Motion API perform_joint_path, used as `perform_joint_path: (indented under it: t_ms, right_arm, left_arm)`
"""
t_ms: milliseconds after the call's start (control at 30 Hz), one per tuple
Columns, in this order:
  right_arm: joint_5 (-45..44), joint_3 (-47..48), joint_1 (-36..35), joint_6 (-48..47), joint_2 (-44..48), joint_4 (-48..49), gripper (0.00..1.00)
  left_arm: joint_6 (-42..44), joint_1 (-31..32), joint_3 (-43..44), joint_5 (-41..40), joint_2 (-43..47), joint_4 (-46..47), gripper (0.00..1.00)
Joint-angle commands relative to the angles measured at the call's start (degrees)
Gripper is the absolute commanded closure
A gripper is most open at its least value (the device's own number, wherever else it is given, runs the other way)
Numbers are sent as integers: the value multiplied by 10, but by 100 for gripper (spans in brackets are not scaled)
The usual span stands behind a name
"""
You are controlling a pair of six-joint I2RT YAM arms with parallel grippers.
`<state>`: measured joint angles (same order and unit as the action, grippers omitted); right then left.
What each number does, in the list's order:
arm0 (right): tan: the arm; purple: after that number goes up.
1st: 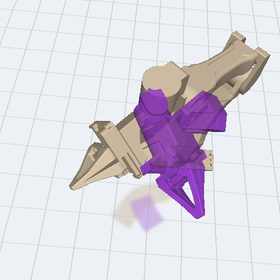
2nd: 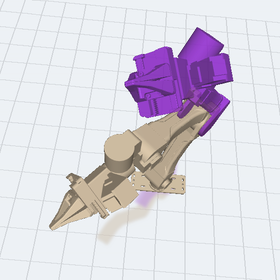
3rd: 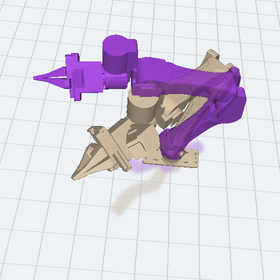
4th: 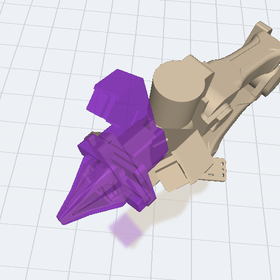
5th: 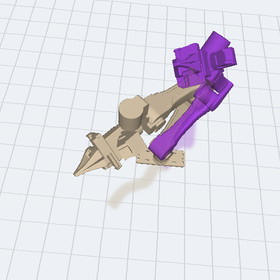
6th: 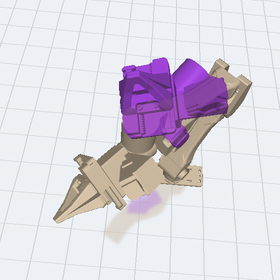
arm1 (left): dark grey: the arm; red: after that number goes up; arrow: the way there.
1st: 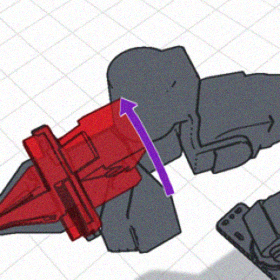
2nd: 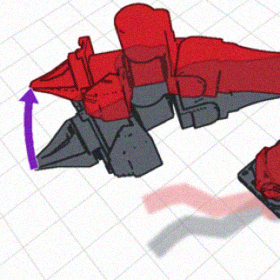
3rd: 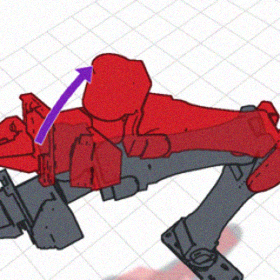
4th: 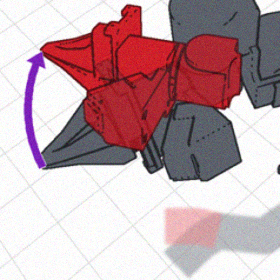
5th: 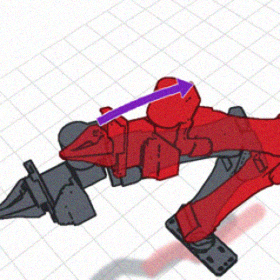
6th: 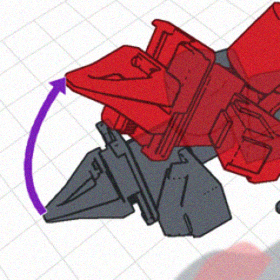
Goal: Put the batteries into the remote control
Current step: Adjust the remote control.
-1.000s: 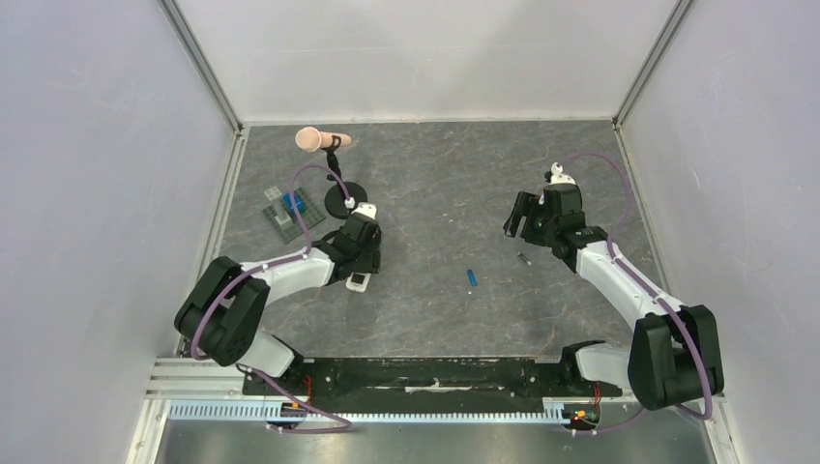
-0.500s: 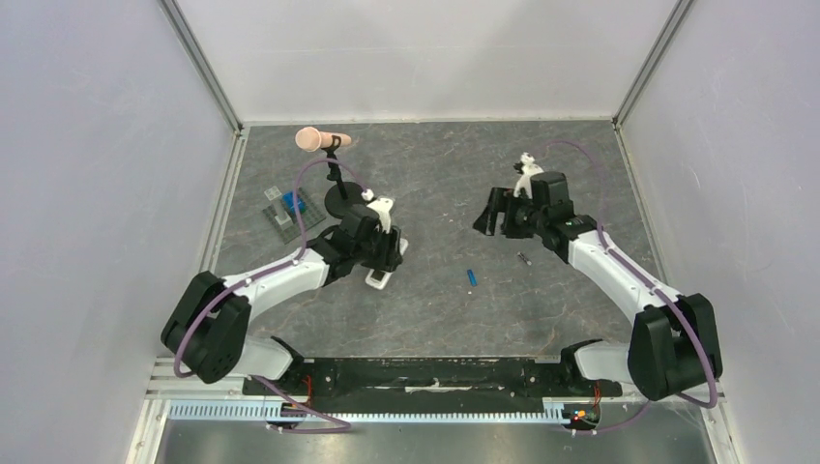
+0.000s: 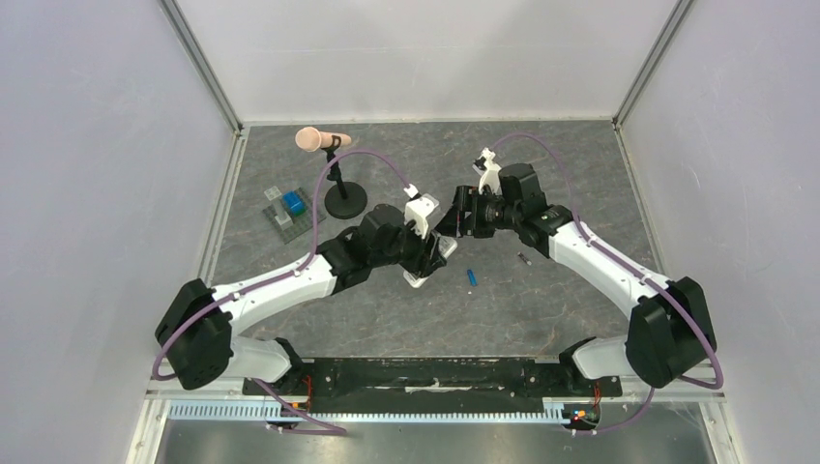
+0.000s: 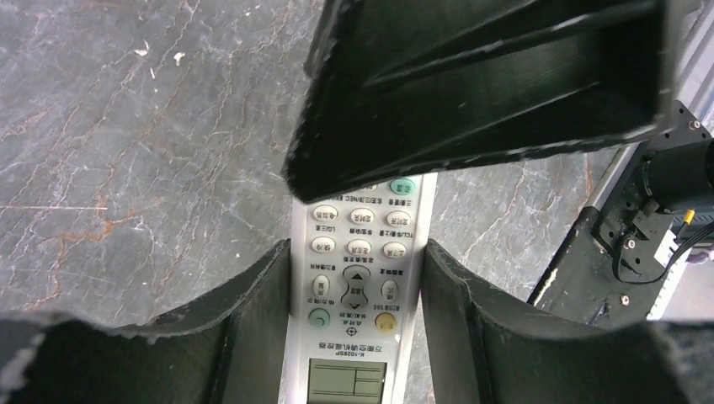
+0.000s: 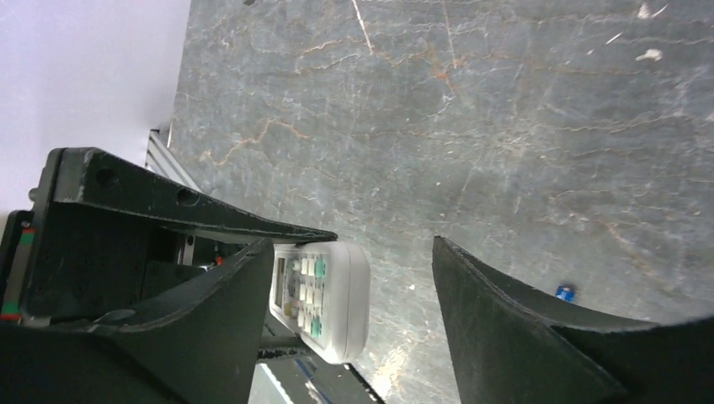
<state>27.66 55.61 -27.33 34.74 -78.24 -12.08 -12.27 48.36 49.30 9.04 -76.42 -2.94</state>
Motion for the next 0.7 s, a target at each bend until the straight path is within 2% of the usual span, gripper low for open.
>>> perform_joint_path:
  t_ms: [0,133,233,333,367,400,500,533,567,667]
  right_arm:
    - [36,2,-7,50,-4,7,30]
    - [66,-6,-9,63,-5,-2,38]
    - [78,-2,-10,64,-11,-14,47]
    - [84,-1,-10,75,-16,-18,67]
    - [87,-1,-10,85,-17,-17,73]
    - [90,-1,-10,95,-18,-16,77]
    - [91,-4,-9,132,-15,-6,84]
    - [93,-3,-9,150,-15,-3,85]
    - [93,-3,-9,166,-16,-1,85]
    - [101,-1,-7,230,-22,16,83]
  left_arm:
    - [43,15,15,-39,29,51,98]
    - [52,19,12,-50,39,57,98]
    - [58,21,10,-52,45,59,98]
    - [60,22,8,-56,49,61,98]
    - [60,22,8,-58,51,61,95]
    - [59,23,7,-63,53,61,85]
    - [68,24,9,-78,69,55,44]
    - [78,24,12,-84,76,48,38]
    - [90,24,15,-88,82,40,35]
    - [150,24,26,-107,99,-4,34]
